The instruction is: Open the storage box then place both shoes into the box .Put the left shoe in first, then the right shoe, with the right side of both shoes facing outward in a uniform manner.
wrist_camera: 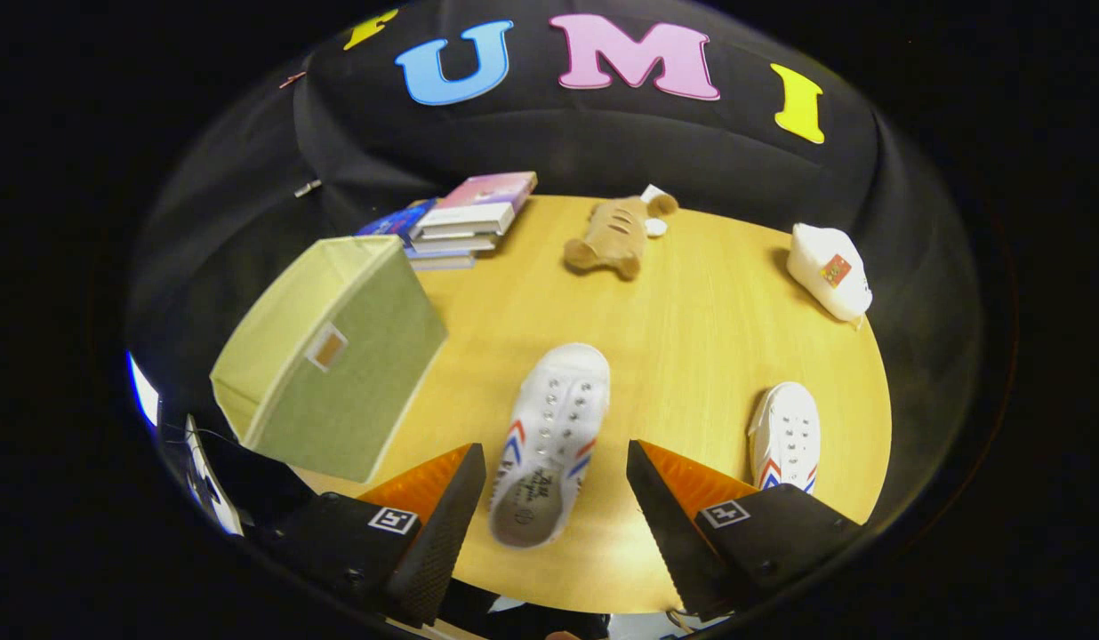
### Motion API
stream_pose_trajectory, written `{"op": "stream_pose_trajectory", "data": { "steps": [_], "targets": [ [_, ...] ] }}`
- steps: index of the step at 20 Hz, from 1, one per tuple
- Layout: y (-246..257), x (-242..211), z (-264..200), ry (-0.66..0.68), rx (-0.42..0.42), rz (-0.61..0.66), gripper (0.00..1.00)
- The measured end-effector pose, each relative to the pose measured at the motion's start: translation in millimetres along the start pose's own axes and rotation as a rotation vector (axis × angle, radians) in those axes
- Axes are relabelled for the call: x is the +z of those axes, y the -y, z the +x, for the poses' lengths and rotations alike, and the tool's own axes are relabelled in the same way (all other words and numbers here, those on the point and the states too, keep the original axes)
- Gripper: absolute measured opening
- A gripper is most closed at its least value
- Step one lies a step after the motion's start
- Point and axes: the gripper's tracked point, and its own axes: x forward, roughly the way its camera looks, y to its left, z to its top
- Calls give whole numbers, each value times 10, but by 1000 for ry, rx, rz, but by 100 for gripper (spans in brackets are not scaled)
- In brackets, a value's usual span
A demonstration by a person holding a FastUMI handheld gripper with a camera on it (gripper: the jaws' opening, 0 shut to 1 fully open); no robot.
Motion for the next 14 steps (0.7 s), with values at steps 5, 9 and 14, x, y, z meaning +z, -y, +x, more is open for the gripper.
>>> {"op": "stream_pose_trajectory", "data": {
  "steps": [5,9,14],
  "targets": [
    [174,-328,425,-130,-1,-17,98],
    [159,-365,695,-171,16,-34,93],
    [-30,-418,776,-210,109,-34,67]
  ]
}}
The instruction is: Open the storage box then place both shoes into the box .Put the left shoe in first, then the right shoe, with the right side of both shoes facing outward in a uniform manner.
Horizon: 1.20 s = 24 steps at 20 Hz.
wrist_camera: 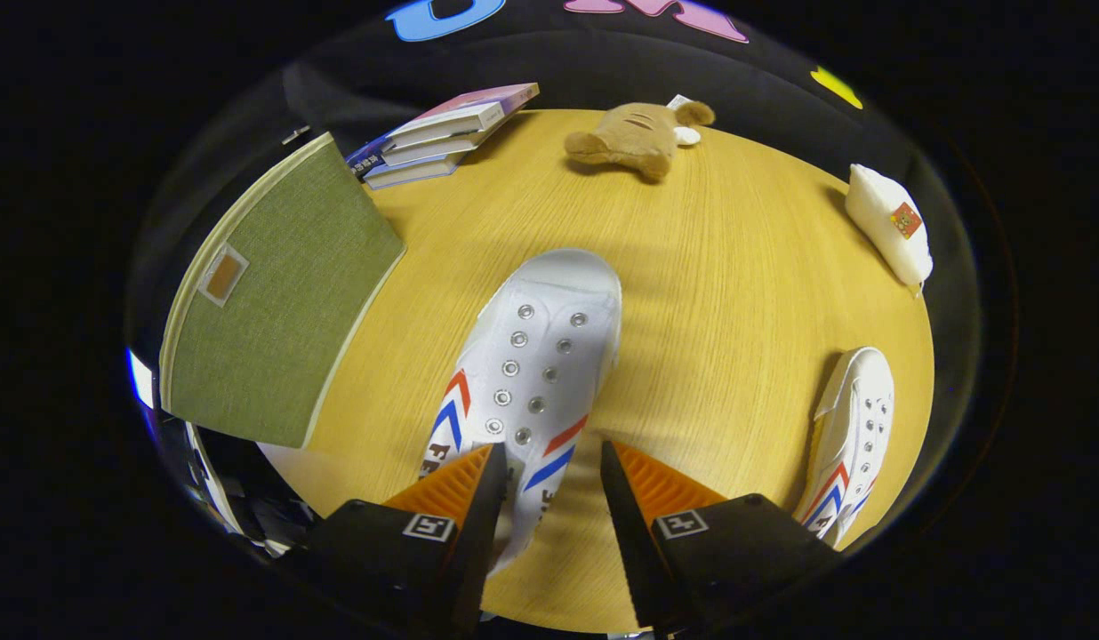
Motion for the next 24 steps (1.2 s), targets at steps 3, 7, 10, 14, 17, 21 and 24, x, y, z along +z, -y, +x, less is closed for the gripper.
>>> {"op": "stream_pose_trajectory", "data": {
  "steps": [3,7,10,14,17,21,24],
  "targets": [
    [-8,-15,3,-20,10,20,41],
    [50,11,5,-25,17,193,13],
    [55,5,2,-20,21,210,5],
    [53,18,-40,-18,23,233,6],
    [68,57,-167,-3,4,228,5],
    [74,113,-473,29,1,254,5],
    [-57,293,-775,71,9,271,5]
  ]
}}
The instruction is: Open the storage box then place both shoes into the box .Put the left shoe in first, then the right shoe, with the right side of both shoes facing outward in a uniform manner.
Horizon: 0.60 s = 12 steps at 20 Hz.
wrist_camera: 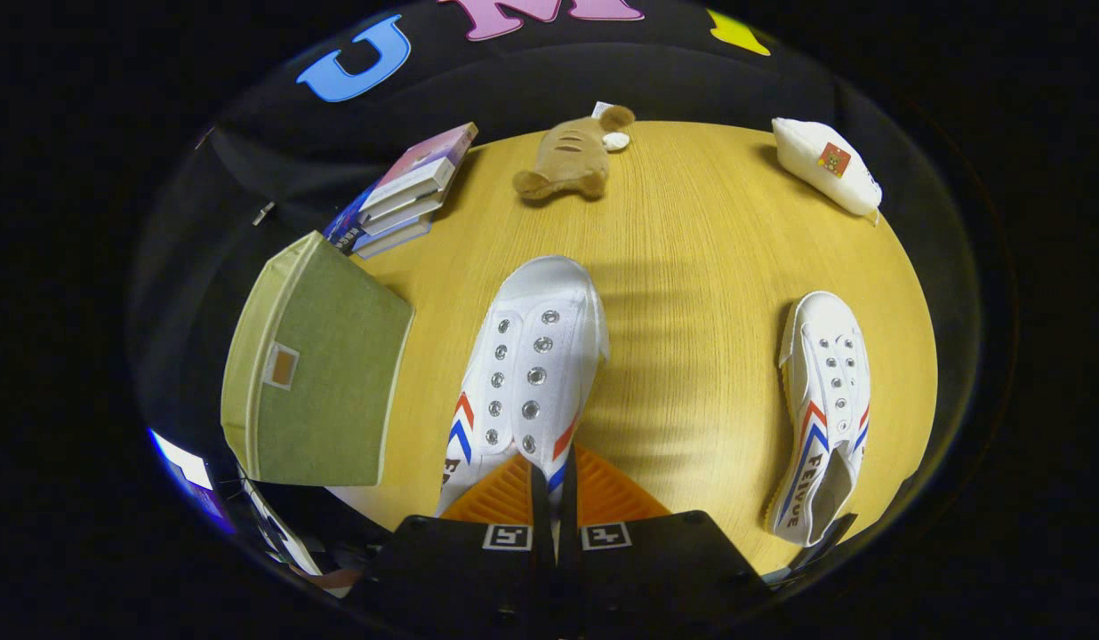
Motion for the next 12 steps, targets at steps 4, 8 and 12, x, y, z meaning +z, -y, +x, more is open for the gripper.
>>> {"op": "stream_pose_trajectory", "data": {
  "steps": [4,8,12],
  "targets": [
    [-501,257,-353,60,64,54,5],
    [-1069,461,-607,97,131,100,5],
    [-1732,537,-726,103,229,140,5]
  ]
}}
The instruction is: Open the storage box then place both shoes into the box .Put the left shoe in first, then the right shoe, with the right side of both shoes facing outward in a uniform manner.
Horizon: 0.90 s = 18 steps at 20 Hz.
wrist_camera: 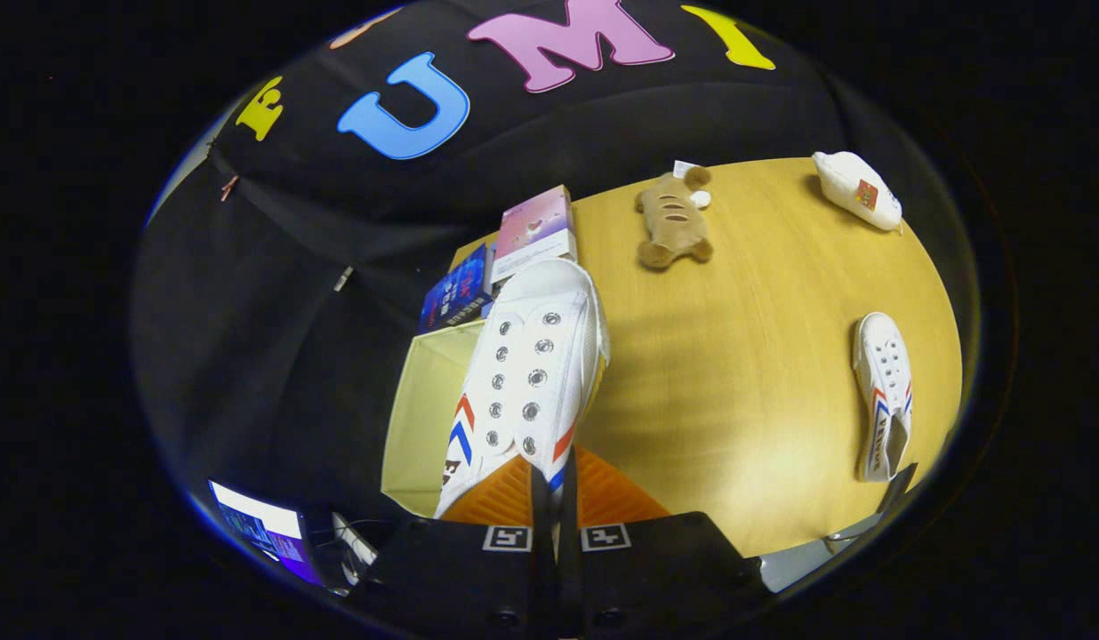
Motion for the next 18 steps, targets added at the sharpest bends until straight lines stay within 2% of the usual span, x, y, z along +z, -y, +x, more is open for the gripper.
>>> {"op": "stream_pose_trajectory", "data": {
  "steps": [9,18],
  "targets": [
    [-987,-335,659,-96,71,-55,5],
    [-1051,-697,1449,-190,-41,-109,5]
  ]
}}
